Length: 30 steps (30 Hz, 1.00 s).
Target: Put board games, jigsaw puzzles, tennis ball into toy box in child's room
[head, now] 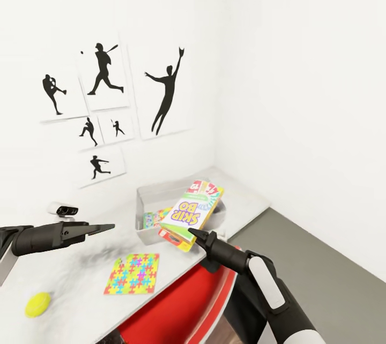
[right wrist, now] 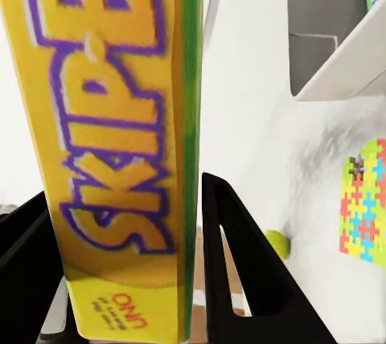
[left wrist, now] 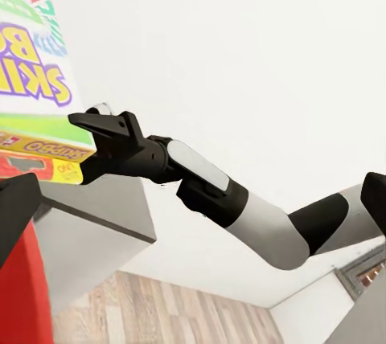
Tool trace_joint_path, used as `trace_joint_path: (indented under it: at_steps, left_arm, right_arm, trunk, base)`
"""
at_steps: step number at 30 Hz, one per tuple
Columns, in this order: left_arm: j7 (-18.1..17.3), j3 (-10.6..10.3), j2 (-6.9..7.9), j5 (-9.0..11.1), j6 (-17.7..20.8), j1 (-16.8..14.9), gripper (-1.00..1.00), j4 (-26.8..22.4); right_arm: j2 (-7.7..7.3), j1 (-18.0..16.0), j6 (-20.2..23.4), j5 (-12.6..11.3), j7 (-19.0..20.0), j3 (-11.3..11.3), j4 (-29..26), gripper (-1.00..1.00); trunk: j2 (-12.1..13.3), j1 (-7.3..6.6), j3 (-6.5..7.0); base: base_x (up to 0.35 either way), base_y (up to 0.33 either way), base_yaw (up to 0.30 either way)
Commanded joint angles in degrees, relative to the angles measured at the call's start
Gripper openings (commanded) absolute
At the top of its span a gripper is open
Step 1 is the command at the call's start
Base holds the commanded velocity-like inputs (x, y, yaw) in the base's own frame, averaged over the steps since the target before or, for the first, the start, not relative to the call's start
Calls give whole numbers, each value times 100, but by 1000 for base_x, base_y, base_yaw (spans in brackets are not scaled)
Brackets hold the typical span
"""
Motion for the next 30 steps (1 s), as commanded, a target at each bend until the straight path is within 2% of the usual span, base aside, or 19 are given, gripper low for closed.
trace_joint_path:
  at_steps: [1,7,11,20,30]
  left_arm:
    - [-20,-3,1,-3,61,-6,100,-3]
    - [-20,-3,1,-3,61,-6,100,2]
    - [-20,-3,1,-9,61,-6,100,11]
    - [-20,-3,1,-5,61,2,100,14]
    - [-20,-2,1,-3,61,11,100,15]
  right_arm:
    - [0,-5,23,-5,11,-5,0,-100]
    - [0,-5,23,-5,11,-7,0,-100]
    - [0,-5,23,-5,49,-39,0,-100]
    - [-3,-5,-195,-5,59,-18,0,-100]
    - [0,-5,-214,-14,64,-22,0,-100]
  trunk:
    - [-13,4,-13]
    - [-13,4,-13]
    - [-13,4,-13]
    - [-13,4,-13]
    - [-13,4,-13]
  base:
    - [0,-298,282]
    - [12,-288,284]
    - [195,-108,198]
    - [83,-25,17]
    - [126,0,0]
